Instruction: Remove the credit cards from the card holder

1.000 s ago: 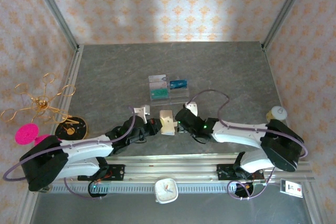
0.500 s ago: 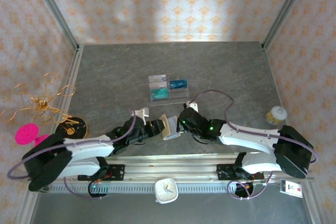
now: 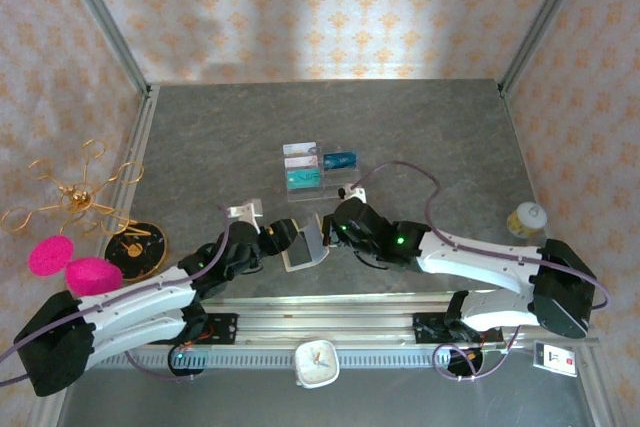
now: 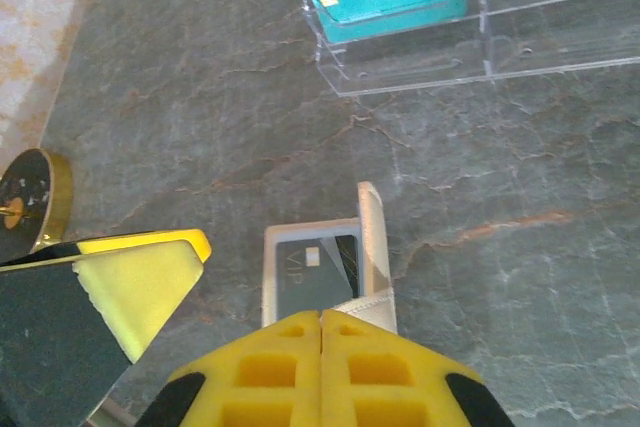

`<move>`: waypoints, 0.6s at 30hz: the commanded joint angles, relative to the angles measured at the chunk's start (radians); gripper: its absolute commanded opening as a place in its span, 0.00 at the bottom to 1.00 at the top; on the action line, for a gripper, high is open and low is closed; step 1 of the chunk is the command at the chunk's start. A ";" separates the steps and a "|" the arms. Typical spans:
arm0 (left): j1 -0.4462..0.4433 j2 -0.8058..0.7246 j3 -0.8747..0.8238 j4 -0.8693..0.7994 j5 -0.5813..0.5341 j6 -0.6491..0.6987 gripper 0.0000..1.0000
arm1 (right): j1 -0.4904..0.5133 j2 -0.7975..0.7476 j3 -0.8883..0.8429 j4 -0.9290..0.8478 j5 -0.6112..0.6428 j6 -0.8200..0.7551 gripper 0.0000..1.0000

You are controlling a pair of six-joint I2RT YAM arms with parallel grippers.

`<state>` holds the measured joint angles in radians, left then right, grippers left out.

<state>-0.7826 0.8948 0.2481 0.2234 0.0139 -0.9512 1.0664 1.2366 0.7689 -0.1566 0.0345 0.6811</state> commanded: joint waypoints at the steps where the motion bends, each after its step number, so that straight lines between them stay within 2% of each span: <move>1: 0.009 0.017 0.033 -0.012 -0.007 0.035 0.67 | 0.003 -0.049 -0.003 -0.044 0.044 0.017 0.00; 6: 0.023 0.054 0.036 0.027 0.031 0.049 0.66 | 0.002 -0.049 -0.009 -0.106 0.121 0.060 0.00; 11: 0.023 0.139 0.022 0.114 0.103 0.050 0.50 | -0.024 -0.042 -0.124 -0.092 0.177 0.147 0.00; 18: 0.023 0.249 0.037 0.158 0.147 0.068 0.37 | -0.057 0.047 -0.191 -0.072 0.165 0.196 0.02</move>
<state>-0.7647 1.1229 0.2535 0.3302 0.1333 -0.9058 1.0130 1.2655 0.5823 -0.2214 0.1619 0.8345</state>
